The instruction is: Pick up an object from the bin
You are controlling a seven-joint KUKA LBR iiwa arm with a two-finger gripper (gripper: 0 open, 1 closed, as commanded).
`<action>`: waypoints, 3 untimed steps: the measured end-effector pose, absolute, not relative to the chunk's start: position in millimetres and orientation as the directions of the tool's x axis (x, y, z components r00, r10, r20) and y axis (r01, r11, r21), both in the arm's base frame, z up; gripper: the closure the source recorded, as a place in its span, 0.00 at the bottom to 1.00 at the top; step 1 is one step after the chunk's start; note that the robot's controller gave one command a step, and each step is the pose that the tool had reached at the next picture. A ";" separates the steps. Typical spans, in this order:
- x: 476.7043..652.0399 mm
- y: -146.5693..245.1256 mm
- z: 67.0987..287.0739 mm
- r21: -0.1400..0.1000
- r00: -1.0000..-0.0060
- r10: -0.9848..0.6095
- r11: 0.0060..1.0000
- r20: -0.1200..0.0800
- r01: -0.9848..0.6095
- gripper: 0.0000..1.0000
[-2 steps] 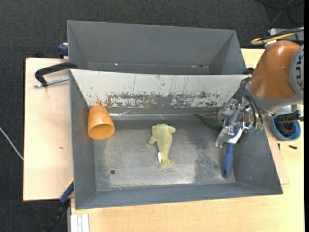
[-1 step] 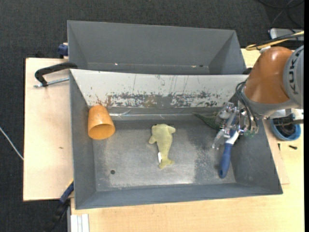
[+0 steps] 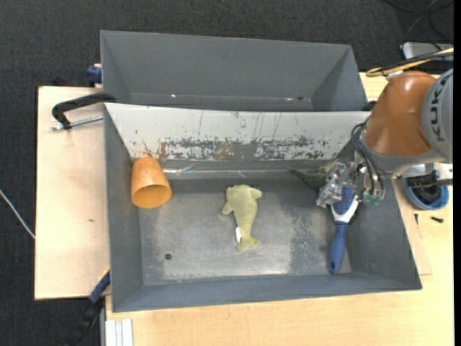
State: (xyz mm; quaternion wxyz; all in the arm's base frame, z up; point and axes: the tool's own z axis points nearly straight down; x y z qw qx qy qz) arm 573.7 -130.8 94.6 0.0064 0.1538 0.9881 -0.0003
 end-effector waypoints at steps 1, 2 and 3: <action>577.0 -116.8 142.2 0.002 -0.960 0.280 0.960 -0.011 0.280 1.00; 588.7 -78.4 212.7 0.003 -0.984 0.176 0.984 -0.014 0.176 1.00; 586.9 -80.1 208.8 0.001 -0.984 0.178 0.984 -0.007 0.178 1.00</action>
Offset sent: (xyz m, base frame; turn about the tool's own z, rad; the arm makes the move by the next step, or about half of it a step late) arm 0.0006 0.0132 0.0433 -0.0230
